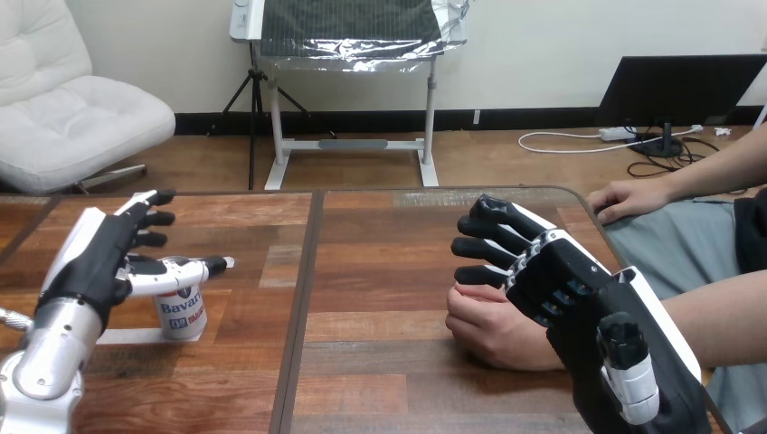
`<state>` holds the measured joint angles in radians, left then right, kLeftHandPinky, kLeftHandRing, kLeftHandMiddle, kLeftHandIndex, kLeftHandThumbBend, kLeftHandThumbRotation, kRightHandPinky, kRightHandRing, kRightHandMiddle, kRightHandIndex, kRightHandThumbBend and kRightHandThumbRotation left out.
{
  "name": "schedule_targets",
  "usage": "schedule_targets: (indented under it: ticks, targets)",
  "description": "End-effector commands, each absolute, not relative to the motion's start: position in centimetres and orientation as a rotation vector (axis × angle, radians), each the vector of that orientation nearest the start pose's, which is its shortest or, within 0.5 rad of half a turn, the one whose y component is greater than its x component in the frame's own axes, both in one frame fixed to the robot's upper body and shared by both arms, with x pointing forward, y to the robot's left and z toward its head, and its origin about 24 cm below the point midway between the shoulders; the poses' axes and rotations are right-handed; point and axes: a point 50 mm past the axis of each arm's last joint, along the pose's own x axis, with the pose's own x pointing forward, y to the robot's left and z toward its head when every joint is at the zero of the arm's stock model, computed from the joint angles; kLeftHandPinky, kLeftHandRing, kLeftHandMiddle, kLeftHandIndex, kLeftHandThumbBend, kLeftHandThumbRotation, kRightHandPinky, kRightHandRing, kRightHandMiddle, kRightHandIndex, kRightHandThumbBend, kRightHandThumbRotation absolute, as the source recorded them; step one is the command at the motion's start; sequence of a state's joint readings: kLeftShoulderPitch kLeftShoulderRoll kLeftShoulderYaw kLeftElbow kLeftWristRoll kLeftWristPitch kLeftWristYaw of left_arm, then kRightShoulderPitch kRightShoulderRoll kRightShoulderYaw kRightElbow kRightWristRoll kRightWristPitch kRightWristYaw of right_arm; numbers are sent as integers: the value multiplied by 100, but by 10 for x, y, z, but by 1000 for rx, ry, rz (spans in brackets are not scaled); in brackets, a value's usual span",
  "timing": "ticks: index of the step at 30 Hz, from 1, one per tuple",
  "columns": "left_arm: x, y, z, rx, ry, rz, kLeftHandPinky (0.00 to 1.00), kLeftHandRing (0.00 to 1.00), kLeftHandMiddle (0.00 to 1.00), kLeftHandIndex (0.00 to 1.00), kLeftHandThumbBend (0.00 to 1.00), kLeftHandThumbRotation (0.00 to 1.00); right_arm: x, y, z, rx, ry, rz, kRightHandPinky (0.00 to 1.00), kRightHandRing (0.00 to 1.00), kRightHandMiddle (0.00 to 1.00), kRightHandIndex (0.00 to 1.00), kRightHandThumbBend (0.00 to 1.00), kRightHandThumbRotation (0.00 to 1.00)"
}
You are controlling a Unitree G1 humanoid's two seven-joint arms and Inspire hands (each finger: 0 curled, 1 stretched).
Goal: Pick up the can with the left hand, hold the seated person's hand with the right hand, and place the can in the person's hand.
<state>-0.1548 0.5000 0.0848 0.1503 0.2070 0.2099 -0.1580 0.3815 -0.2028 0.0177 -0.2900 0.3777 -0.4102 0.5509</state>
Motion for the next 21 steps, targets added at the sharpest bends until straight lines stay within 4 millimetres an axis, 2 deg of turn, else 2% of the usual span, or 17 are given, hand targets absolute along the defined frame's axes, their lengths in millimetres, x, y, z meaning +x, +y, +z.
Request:
schedule_targets:
  ticks: [1, 12, 21]
  targets:
    - [289, 268, 95, 637, 103, 65, 79, 87, 89, 93, 59, 22, 176, -172, 89, 60, -441, 481, 77, 83, 85, 86, 94, 88]
    - [288, 267, 101, 568, 68, 72, 86, 91, 94, 95, 50, 26, 176, -172, 89, 52, -446, 482, 77, 83, 85, 86, 94, 88]
    - [287, 267, 106, 582, 54, 84, 89, 92, 94, 94, 50, 35, 176, -172, 88, 51, -442, 478, 77, 83, 85, 86, 94, 88]
